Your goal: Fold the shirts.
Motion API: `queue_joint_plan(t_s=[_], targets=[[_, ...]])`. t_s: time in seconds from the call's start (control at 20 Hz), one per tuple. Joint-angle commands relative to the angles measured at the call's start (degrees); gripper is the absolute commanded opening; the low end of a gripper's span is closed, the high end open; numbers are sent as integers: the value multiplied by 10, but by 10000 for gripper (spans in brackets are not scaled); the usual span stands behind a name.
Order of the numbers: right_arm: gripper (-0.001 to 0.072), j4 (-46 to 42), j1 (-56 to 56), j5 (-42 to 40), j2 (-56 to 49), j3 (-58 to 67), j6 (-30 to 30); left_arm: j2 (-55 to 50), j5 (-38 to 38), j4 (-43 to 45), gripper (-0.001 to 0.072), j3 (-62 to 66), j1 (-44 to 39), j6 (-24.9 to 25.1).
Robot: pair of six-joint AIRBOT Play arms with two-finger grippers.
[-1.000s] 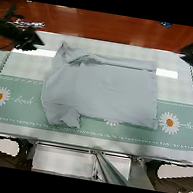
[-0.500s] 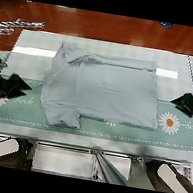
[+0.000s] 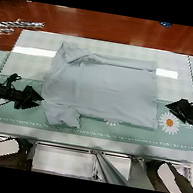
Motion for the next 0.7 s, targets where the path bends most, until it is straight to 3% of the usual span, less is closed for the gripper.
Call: queue_joint_plan(t_s=[0.0, 0.05, 0.1, 0.2, 0.25, 0.3, 0.65], targets=[[408, 8, -1, 5, 3, -3, 1, -30, 52, -18, 497, -4, -57, 2], [408, 7, -1, 6, 3, -3, 1, -31, 63, -25, 315, -4, -68, 2], [408, -6, -2, 6, 3, -3, 1, -31, 70, -26, 11, -1, -74, 3], [408, -98, -11, -6, 3, -9, 19, -31, 68, -26, 18, 7, -77, 2], [408, -151, -29, -10, 3, -23, 81, -30, 67, -26, 18, 9, -76, 2], [408, -156, -50, -1, 3, -40, 99, -29, 67, -26, 17, 9, -76, 2], [409, -84, -56, 30, -31, -110, 60, -29, 68, -26, 17, 8, -76, 4]])
